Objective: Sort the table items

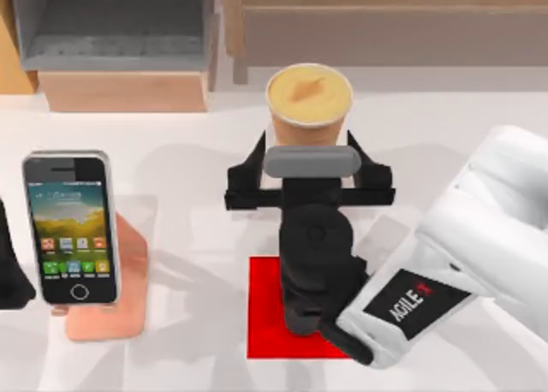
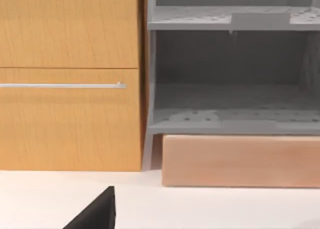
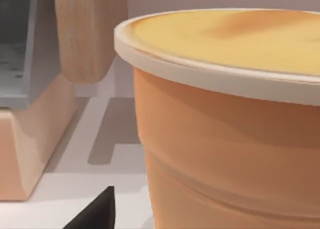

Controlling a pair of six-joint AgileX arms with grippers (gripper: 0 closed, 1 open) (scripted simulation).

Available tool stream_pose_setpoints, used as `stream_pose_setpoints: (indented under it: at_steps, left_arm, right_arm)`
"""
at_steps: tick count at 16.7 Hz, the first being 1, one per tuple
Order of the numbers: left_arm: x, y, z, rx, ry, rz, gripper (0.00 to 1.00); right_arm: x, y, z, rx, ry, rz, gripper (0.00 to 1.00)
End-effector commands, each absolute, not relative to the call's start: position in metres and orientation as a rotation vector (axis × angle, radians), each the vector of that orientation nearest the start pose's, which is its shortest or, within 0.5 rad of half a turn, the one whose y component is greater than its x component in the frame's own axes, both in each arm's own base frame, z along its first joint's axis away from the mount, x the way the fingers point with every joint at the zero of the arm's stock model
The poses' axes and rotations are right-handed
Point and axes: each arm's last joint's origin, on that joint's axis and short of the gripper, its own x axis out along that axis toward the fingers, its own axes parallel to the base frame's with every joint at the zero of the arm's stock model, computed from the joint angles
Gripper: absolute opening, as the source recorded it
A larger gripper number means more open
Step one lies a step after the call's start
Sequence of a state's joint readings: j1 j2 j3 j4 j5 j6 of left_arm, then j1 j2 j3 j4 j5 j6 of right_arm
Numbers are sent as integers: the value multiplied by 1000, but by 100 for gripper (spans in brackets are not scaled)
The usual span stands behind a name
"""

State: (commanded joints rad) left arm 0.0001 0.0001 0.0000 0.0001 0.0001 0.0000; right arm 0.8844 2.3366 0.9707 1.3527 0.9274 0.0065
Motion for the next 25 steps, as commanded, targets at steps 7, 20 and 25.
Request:
stream_pose_setpoints:
  at_steps: [7, 20, 25]
  left_arm:
    - [106, -1, 160, 0, 0, 0, 100]
    - [106, -1, 160, 0, 0, 0, 100]
    - [106, -1, 160, 0, 0, 0, 100]
  right_arm:
    - [282, 299, 61, -11, -1, -16, 100]
    - [302, 298, 61, -11, -1, -16, 55]
    - [302, 298, 61, -11, -1, -16, 17]
